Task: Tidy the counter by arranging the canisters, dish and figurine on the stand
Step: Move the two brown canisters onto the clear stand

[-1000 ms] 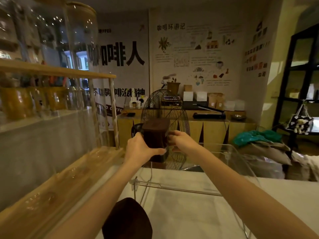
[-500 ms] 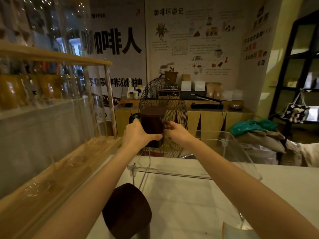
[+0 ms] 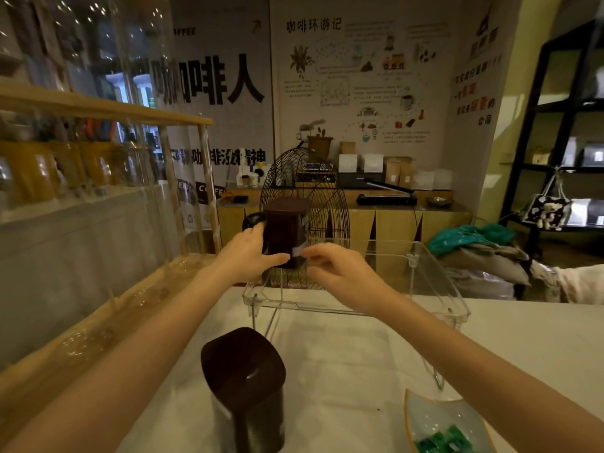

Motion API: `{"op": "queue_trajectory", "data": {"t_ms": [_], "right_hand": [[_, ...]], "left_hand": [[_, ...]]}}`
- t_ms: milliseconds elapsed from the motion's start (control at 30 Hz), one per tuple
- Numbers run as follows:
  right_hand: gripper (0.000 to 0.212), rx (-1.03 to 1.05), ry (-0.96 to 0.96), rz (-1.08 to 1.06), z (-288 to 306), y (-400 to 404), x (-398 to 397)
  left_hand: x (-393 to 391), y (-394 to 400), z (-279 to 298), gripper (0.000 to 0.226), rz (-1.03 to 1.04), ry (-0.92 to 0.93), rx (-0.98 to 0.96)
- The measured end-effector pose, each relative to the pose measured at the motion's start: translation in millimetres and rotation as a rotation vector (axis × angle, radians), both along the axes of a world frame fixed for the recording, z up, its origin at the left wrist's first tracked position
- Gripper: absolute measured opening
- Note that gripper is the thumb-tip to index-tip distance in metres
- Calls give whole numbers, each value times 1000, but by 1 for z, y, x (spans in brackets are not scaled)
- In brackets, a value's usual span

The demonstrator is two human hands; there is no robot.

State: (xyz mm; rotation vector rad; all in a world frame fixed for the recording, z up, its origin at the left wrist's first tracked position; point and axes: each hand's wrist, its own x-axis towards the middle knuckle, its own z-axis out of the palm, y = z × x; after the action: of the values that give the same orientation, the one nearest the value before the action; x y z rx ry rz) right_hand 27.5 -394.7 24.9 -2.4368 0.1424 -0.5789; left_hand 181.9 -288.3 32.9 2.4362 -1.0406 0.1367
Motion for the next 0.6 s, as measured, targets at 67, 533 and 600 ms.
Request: {"op": "queue_trajectory", "data": {"t_ms": [67, 533, 600], "right_hand": [[33, -57, -42, 79, -8, 15, -25], [81, 17, 494, 293, -74, 46, -40], [78, 42, 490, 304, -79, 50, -38]], "left_hand": [[-7, 13, 2, 79, -27, -72, 39], [-83, 143, -43, 91, -230, 67, 62], [-91, 153, -63, 110, -174, 138, -22]]}}
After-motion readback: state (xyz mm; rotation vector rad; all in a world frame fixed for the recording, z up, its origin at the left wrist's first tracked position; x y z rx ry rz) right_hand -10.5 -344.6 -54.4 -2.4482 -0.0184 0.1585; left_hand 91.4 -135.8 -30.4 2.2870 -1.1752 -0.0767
